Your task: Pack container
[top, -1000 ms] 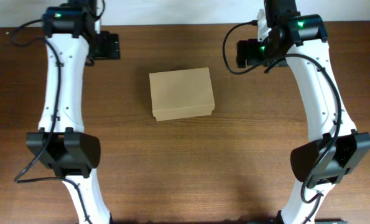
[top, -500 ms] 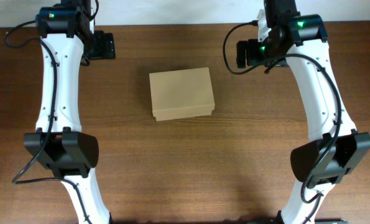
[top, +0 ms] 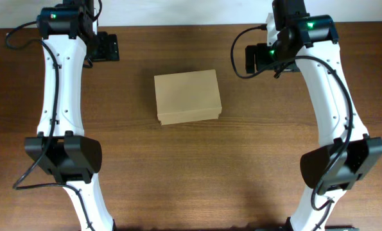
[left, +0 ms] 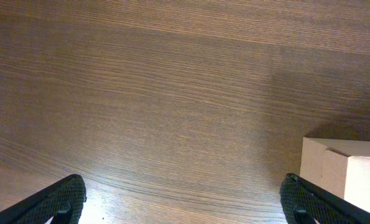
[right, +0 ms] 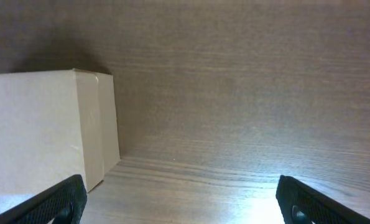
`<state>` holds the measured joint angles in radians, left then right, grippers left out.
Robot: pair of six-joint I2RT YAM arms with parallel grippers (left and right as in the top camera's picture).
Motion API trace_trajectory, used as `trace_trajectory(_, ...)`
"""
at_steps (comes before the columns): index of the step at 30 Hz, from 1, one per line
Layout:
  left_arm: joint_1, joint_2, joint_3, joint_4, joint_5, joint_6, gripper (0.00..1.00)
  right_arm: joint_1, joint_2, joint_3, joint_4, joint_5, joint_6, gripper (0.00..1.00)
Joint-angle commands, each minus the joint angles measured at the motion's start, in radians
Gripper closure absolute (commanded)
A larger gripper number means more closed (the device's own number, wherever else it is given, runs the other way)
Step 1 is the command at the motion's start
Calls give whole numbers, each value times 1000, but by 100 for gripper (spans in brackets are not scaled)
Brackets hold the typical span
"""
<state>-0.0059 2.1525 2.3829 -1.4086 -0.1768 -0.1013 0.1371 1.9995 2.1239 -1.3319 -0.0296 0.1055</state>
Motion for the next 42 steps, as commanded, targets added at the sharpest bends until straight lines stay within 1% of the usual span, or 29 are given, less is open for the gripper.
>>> trace_trajectory(1, 2, -23, 9, 3, -11, -3, 0, 0, -178, -35, 25, 37, 2, 1)
trace_trajectory(5, 2, -23, 9, 3, -11, -3, 0, 0, -393, -195, 177, 42, 3, 1)
trace_trajectory(9, 2, -23, 9, 3, -11, -2, 0, -2, -674, -433, 402, 43, 2, 1)
trace_trajectory(12, 2, -23, 9, 3, -11, -3, 0, -16, -904, -632, 526, 75, 2, 1)
trace_trajectory(14, 2, -23, 9, 3, -11, -3, 0, -34, -1056, -771, 576, 103, 3, 1)
trace_trajectory(15, 2, -23, 9, 3, -11, -3, 0, -51, -1161, -869, 604, 116, 3, 1)
trace_trajectory(18, 2, -23, 9, 3, -11, -3, 0, -95, -1360, -1070, 660, 138, 3, 1)
trace_trajectory(22, 2, -23, 9, 3, -11, -3, 0, -150, -1590, -1343, 729, 138, 5, 1)
trace_trajectory(26, 2, -23, 9, 3, -11, -3, 0, -157, -1790, -1609, 790, 119, 7, 1)
trace_trajectory(31, 2, -23, 9, 3, -11, -3, 0, -157, -1990, -1868, 888, 109, 7, 1)
trace_trajectory(33, 2, -23, 9, 3, -11, -3, 0, -157, -1984, -1935, 931, 109, 7, 1)
trace_trajectory(37, 2, -23, 9, 3, -11, -3, 0, -157, -1985, -2002, 947, 109, 7, 1)
trace_trajectory(42, 2, -23, 9, 3, -11, -3, 0, -157, -1987, -2010, 948, 117, 6, 1)
